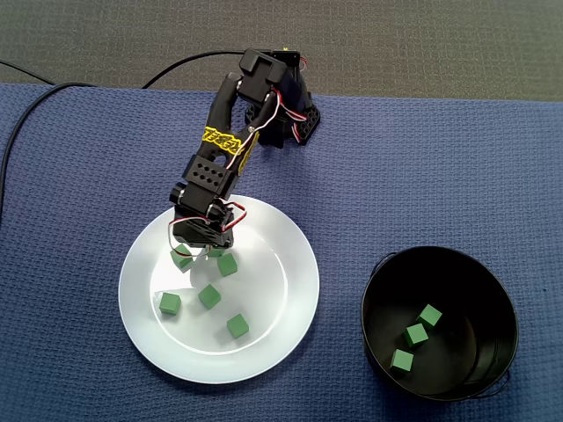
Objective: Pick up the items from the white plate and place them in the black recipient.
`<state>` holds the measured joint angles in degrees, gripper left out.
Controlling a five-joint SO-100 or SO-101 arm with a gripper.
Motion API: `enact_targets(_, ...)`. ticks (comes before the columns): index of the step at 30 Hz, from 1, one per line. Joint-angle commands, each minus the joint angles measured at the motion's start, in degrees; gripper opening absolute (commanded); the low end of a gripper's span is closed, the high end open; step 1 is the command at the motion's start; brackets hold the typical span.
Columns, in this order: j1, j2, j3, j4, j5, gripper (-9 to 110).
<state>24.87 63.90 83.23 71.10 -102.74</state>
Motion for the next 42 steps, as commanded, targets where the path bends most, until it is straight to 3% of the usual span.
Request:
enact_targets(1,-3.0,6.4,1.4,0.8,6.0,0)
enact_targets(6,-11.1,17.8,4.0,12.6,20.7,0)
enact_targets(10,-20.0,27.4,4.7,12.9,38.7,0)
enact_targets(16,-33.8,39.6,2.3,-5.1,69.0,0)
enact_targets(19,-40.3,44.3,3.4,-16.9,78.2,0)
enact_targets(21,-44.2,45.1,4.2,-24.3,80.1,0)
enact_targets(25,-51.1,37.8,4.4,-35.9,74.1,0)
enact_targets(31,-52.8,21.4,0.3,-41.7,73.4,0)
enact_targets(33,-52.9,18.1,0.3,-43.1,72.4,0)
enact_targets(36,-52.7,16.6,1.1,-43.7,72.9,12)
enact_targets(42,-50.6,28.7,1.5,-36.5,74.4,24)
